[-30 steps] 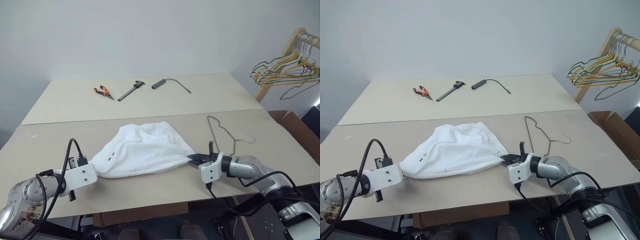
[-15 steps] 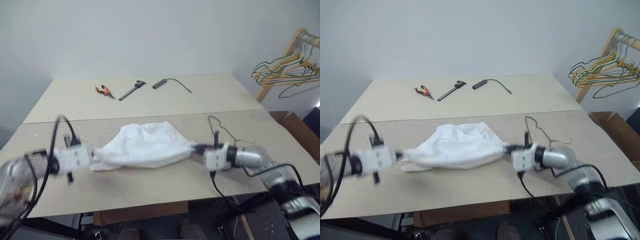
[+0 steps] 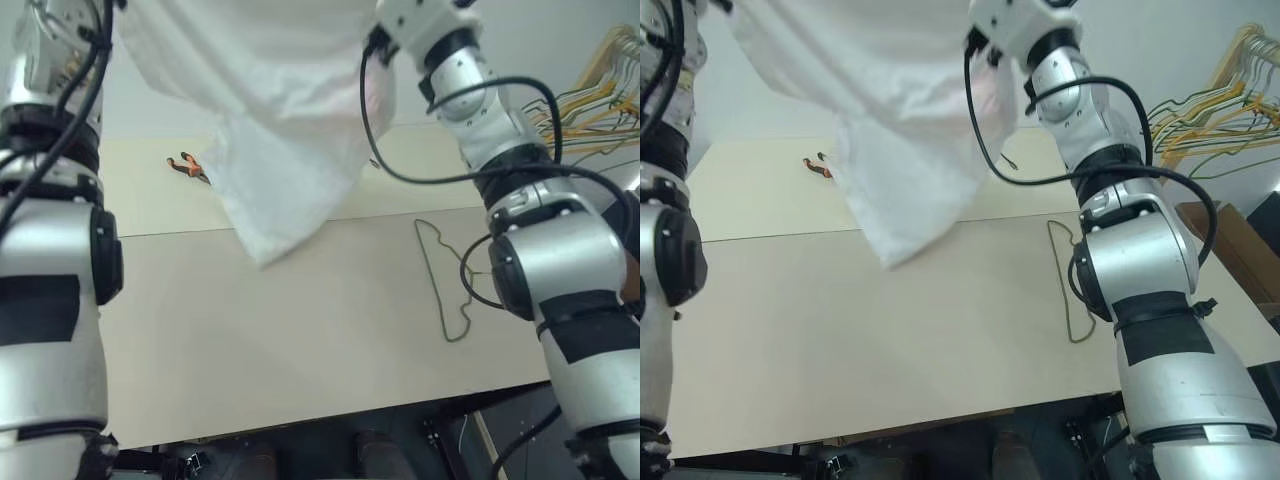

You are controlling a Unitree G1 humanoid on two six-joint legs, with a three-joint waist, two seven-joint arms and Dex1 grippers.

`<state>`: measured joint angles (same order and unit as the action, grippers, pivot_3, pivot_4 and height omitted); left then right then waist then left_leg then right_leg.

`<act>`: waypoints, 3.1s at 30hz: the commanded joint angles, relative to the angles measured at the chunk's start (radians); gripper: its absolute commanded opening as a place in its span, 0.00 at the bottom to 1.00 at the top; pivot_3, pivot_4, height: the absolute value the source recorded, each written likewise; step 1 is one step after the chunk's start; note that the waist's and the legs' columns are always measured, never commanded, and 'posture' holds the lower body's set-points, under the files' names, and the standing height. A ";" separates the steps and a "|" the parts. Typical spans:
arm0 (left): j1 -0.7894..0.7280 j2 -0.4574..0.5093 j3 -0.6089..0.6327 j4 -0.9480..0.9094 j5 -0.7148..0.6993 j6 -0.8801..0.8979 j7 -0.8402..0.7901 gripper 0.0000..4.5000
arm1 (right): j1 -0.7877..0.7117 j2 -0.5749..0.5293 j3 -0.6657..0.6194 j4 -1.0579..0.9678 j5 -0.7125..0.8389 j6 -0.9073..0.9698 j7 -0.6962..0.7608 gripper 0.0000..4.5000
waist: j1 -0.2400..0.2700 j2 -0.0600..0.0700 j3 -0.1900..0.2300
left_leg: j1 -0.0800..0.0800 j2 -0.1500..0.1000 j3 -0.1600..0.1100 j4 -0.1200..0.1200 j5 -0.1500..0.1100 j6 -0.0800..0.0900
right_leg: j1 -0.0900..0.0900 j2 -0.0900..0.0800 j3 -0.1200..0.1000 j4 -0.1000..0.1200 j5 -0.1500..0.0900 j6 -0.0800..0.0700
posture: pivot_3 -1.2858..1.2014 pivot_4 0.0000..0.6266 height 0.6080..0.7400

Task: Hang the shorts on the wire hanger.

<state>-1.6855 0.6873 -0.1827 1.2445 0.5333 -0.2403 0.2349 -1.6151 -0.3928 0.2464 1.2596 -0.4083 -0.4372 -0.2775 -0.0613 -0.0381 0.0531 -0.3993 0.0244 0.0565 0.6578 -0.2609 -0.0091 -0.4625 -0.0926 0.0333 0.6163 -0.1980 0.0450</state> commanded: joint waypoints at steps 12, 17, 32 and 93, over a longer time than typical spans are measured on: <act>0.861 0.110 0.097 -0.756 -0.261 -0.150 -0.430 0.01 | 0.455 -0.174 0.188 -0.038 -0.195 -0.441 0.144 0.00 | -0.029 0.002 -0.001 | 0.004 -0.006 0.003 0.007 0.003 0.006 | 0.009 -0.010 -0.004 0.000 0.001 0.004 | 0.54 0.00 1.00; 1.358 0.139 0.224 -1.446 -0.448 0.208 -0.658 0.01 | 0.604 -0.217 0.195 -0.105 -0.163 -0.605 0.289 0.00 | -0.054 0.002 -0.001 | 0.001 -0.006 -0.003 0.019 0.001 0.010 | 0.007 -0.009 0.001 0.009 0.001 0.004 | 0.54 0.00 1.00; 2.076 0.402 0.547 -2.065 -0.668 0.560 -1.243 0.01 | 0.958 -0.381 0.195 -0.427 -0.188 -0.730 0.507 0.00 | -0.028 0.004 -0.001 | 0.065 -0.003 -0.002 0.019 -0.011 0.029 | 0.074 -0.007 0.005 -0.005 -0.008 0.003 | 0.53 0.00 1.00; 1.471 -0.034 0.329 -1.832 -1.062 0.746 -0.978 0.72 | 1.274 -0.391 -0.035 -1.284 0.539 1.442 0.771 0.30 | -0.007 -0.004 -0.023 | 0.048 0.009 0.005 0.024 -0.022 0.022 | 0.059 0.011 0.007 -0.006 -0.009 0.001 | 0.49 0.00 1.00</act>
<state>-0.2021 0.6578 0.1513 -0.5750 -0.5352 0.5296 -0.7551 -0.3367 -0.7867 0.2276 -0.0491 0.1413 0.9688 0.4981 -0.0685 -0.0423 0.0304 -0.3511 0.0336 0.0613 0.6819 -0.2832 0.0123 -0.4030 -0.0817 0.0402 0.6101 -0.2077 0.0455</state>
